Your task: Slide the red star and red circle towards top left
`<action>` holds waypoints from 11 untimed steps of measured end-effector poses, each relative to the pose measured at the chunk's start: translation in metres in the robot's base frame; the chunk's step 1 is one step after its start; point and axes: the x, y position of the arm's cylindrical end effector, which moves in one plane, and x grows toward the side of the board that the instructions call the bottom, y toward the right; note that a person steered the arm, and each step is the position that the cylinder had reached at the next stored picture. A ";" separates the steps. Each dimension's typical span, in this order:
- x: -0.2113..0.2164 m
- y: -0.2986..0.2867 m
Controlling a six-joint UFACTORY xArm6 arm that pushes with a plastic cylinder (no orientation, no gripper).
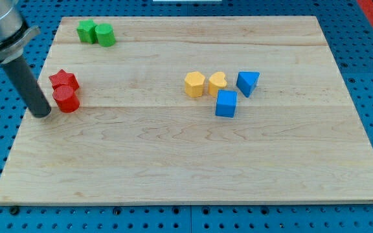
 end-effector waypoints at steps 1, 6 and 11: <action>0.012 0.041; 0.003 0.039; -0.123 -0.012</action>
